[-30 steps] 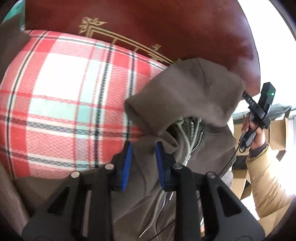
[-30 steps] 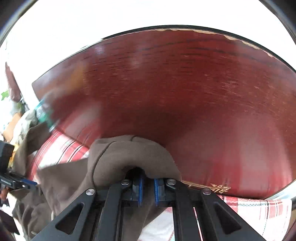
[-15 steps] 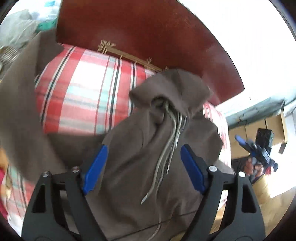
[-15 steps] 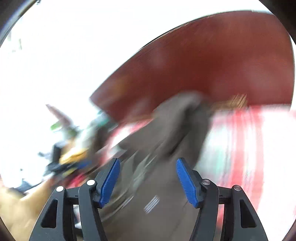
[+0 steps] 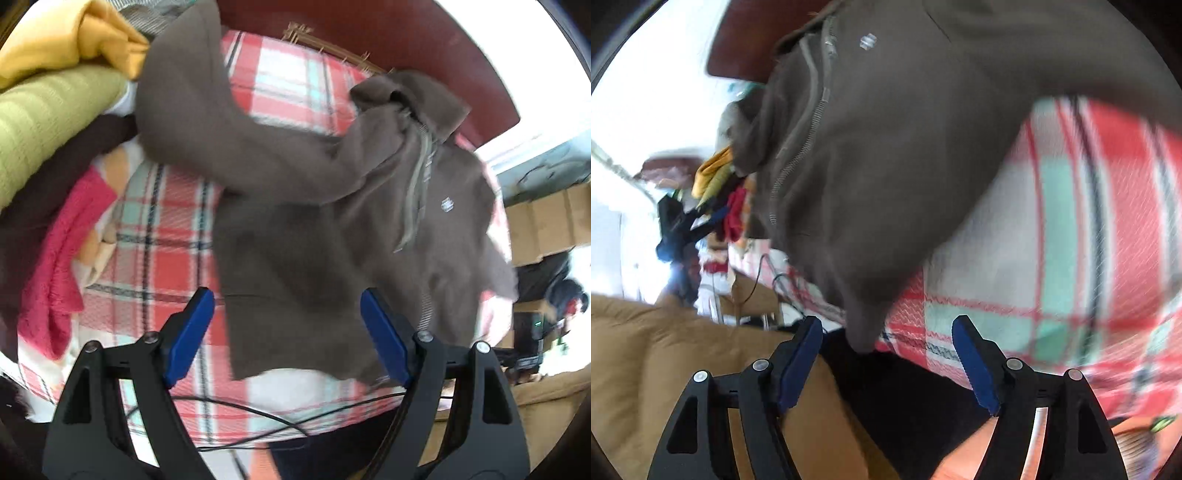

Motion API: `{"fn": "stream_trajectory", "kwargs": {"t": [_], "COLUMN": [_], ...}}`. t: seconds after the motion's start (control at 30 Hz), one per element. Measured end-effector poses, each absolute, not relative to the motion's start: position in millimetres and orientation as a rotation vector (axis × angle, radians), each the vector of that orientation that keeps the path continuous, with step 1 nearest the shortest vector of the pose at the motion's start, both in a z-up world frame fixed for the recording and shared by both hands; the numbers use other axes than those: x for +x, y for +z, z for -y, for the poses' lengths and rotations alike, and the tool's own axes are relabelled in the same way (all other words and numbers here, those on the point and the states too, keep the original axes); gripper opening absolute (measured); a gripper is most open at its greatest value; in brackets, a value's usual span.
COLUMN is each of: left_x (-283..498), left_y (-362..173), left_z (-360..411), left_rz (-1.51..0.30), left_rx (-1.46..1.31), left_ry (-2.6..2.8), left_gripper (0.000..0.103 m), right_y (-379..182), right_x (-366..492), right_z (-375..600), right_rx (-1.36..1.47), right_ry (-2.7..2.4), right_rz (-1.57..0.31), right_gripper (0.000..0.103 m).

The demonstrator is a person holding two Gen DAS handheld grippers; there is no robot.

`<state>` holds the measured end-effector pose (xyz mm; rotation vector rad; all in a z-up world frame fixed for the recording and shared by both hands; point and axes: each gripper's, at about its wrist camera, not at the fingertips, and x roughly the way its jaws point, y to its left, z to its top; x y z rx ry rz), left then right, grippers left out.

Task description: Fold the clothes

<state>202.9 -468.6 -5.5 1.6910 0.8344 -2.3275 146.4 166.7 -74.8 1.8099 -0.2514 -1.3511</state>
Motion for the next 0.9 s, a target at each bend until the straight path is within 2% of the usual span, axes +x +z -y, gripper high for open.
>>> {"fn": "stream_trajectory", "kwargs": {"t": [0.27,0.33,0.37,0.43,0.5,0.57,0.8,0.83,0.87,0.9], "left_x": [203,204,204,203,205,208,223,226,230,234], "left_y": [-75,-74,-72,-70,-67,-61,-46,-47,-49,-51], "left_z": [471,467,465,456,442,427,381,380,382,385], "left_rz": [-0.964,-0.979,-1.013,-1.037,-1.063,-1.134,-1.306,-1.315,-1.325,-1.334], "left_rx": [1.782,1.765,1.766,1.809,1.861,1.903,2.038,2.033,2.013,1.990], "left_ry": [-2.185,-2.211,-2.230,-2.243,-2.271,-2.308,-2.421,-2.415,-2.398,-2.379], "left_gripper": [0.082,0.080,0.060,0.039,0.033,0.033,0.033,0.038,0.054,0.063], "right_y": [-88,-85,-84,-79,-67,-55,-22,-25,-31,-40], "right_x": [159,158,157,154,152,148,132,129,127,127], "right_z": [-129,-122,-120,-118,-125,-134,-175,-179,-184,-188], "right_rx": [1.670,1.669,1.673,1.684,1.679,1.685,1.750,1.784,1.822,1.863], "right_ry": [-1.447,-1.484,-1.494,-1.505,-1.526,-1.549,-1.701,-1.707,-1.709,-1.708], "right_rz": [0.374,0.337,0.323,0.305,0.304,0.301,0.096,0.077,0.058,0.038], "right_gripper": [0.079,0.041,0.021,0.018,0.015,0.013,0.010,0.010,0.010,0.010]}}
